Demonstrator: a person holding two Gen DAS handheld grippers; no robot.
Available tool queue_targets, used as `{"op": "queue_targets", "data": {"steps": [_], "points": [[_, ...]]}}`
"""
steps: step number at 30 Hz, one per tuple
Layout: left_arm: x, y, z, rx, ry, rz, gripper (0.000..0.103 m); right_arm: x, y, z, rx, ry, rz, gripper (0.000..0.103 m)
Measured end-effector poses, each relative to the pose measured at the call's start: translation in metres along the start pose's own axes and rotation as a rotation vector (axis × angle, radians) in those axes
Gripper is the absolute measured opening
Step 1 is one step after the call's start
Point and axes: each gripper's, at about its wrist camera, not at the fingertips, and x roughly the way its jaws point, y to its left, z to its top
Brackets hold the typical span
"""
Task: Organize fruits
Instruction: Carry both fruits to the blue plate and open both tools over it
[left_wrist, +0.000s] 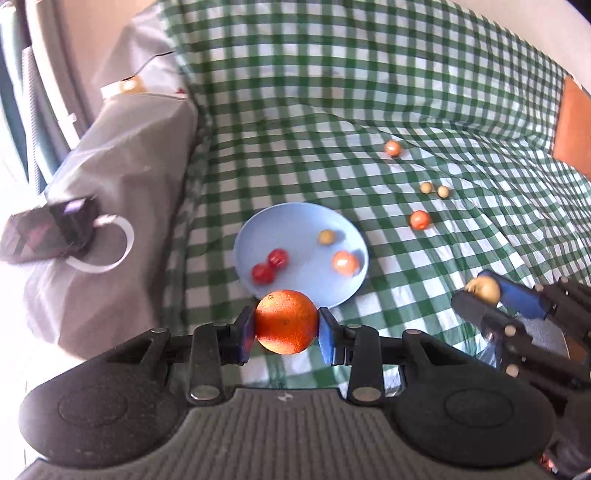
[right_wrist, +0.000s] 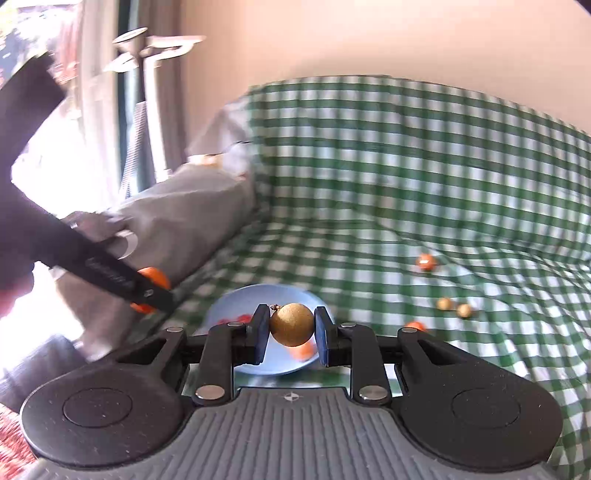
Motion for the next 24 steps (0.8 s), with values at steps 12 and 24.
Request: {"op": "queue_targets", "data": {"steps": [12, 24], "points": [[-0.024, 0.023, -0.039, -0.058, -0.038, 0.009, 0.039, -0.025, 0.049, -0.005, -0.096, 0.022, 0.001, 0.027], [-0.027, 0.028, -0.043, -0.075, -0.043, -0.008, 0.04, -0.025, 0.055, -0.005, -0.129, 0.033, -0.01, 0.027]]}}
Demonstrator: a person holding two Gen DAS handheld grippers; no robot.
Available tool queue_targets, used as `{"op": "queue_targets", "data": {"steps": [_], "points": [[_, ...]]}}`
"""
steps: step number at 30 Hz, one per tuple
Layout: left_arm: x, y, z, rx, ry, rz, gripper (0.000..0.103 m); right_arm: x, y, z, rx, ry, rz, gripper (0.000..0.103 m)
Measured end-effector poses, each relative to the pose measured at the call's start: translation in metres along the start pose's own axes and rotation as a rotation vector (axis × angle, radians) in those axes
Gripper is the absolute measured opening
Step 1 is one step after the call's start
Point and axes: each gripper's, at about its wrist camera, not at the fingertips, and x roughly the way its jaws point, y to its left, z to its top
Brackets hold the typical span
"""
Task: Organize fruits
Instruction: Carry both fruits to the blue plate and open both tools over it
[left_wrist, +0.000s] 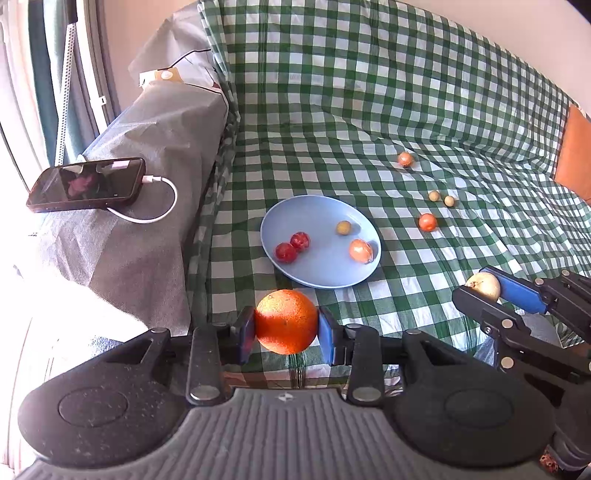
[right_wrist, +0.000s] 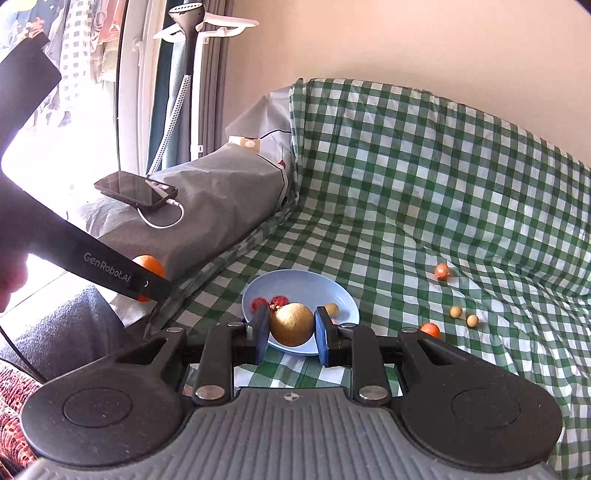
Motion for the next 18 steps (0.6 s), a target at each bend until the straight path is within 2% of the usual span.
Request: {"op": "queue_targets", "data": {"steps": [18], "points": [[0.016, -0.003, 0.003, 0.009, 0.048, -0.003, 0.04, 0.013, -0.005, -0.004, 0.006, 0.041, 0.022, 0.027]]}}
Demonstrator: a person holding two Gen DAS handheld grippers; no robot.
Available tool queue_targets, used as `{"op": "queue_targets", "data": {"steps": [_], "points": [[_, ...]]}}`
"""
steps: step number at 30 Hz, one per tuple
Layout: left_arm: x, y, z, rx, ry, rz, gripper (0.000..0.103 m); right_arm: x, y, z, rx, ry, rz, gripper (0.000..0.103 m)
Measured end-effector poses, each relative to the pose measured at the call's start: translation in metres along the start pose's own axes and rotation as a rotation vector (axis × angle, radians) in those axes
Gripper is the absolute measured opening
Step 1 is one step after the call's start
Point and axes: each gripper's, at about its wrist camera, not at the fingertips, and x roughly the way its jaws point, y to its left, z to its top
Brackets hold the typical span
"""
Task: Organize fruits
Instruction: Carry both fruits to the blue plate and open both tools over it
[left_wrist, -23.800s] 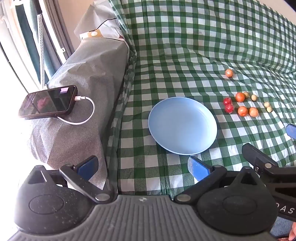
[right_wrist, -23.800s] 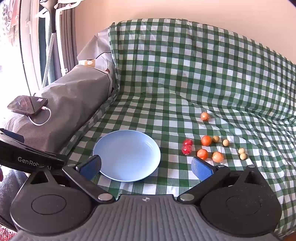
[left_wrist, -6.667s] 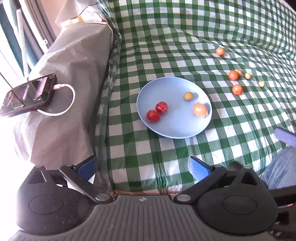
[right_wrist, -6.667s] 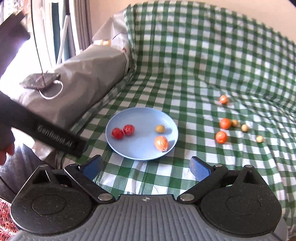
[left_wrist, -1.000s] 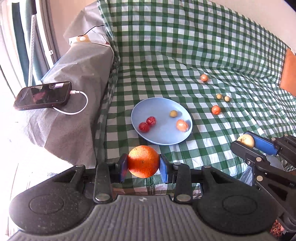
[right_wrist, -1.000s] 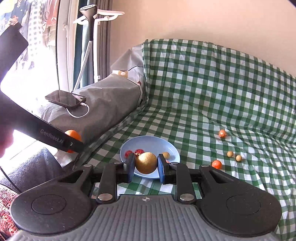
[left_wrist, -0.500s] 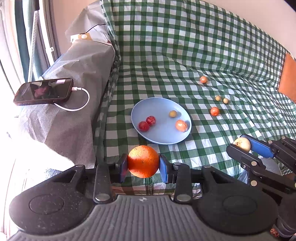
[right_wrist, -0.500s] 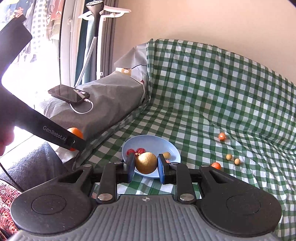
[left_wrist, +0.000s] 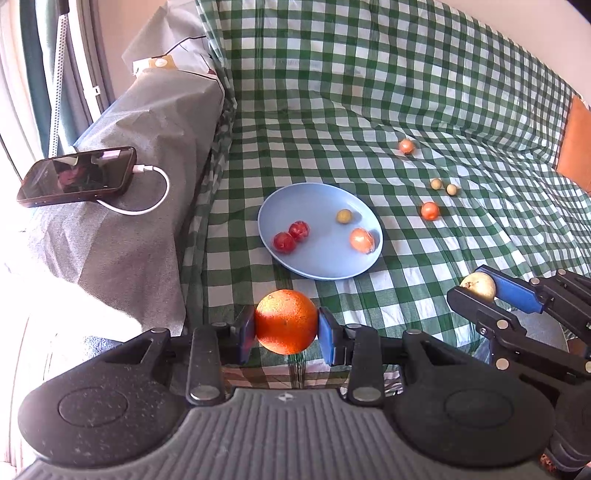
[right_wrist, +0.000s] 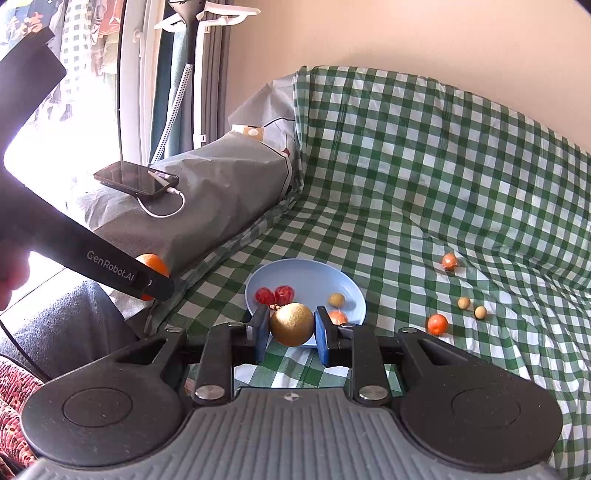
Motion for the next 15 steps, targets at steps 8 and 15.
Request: {"op": "queue_targets", "data": {"steps": [8, 15], "points": [[0.013, -0.005, 0.005, 0.017, 0.03, -0.007, 0.04, 0.01, -0.002, -0.001, 0.012, 0.027, 0.009, 0.027], [0.029, -0.007, 0.012, 0.019, 0.053, -0.012, 0.04, 0.021, -0.006, -0.002, 0.024, 0.056, 0.011, 0.027]]}}
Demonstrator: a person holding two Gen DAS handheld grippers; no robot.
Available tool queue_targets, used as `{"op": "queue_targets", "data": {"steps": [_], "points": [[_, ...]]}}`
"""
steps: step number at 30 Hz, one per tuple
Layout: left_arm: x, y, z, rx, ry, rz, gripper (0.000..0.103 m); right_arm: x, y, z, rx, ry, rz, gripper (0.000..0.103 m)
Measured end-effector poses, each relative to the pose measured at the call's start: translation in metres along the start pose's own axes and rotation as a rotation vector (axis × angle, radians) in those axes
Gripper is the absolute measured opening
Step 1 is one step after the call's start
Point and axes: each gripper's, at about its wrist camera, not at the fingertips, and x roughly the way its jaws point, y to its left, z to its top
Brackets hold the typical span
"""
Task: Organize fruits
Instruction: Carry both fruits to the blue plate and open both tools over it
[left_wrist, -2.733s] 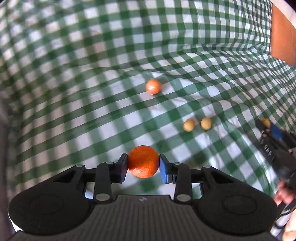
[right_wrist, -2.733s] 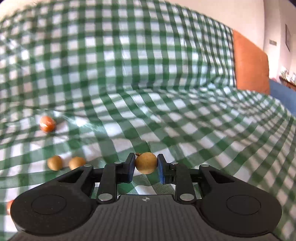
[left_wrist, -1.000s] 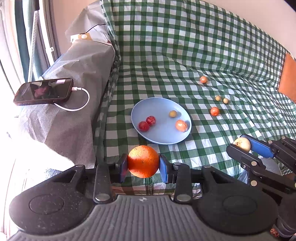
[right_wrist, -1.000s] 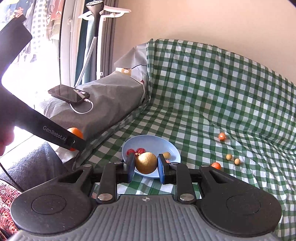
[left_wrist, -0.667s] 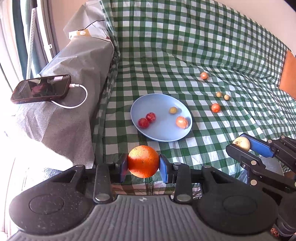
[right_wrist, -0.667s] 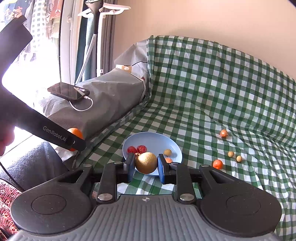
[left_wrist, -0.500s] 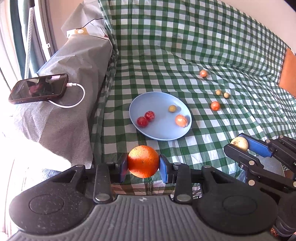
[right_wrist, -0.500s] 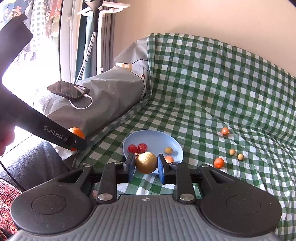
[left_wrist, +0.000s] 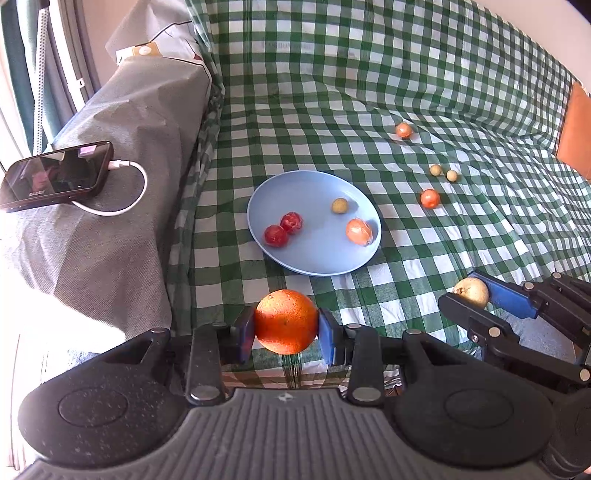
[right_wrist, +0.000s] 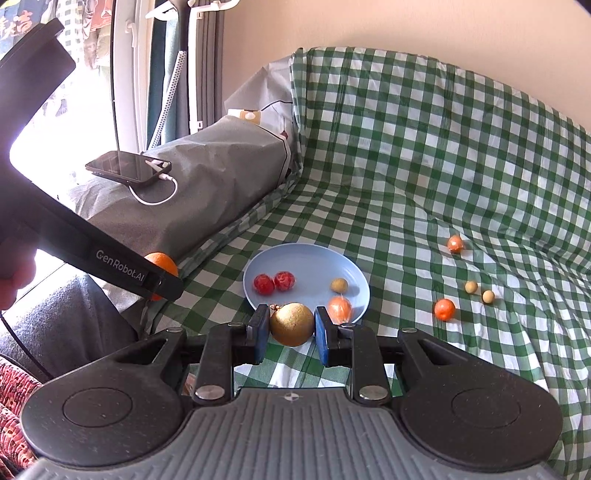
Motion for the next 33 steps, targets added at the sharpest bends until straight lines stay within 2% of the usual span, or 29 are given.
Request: {"op": "queue_targets", "data": {"steps": [11, 23, 33], "points": [[0.036, 0.003, 0.027, -0.007, 0.038, -0.001, 0.04, 0.038, -0.012, 0.003, 0.028, 0.053, -0.015, 0.027], [0.109, 0.002, 0.078, 0.004, 0.056, 0.035, 0.04, 0.121, -0.034, 0.013, 0.059, 0.122, -0.025, 0.027], [0.168, 0.003, 0.099, 0.023, 0.1, 0.048, 0.04, 0.185, -0.044, 0.019, 0.054, 0.16, -0.017, 0.027]]}}
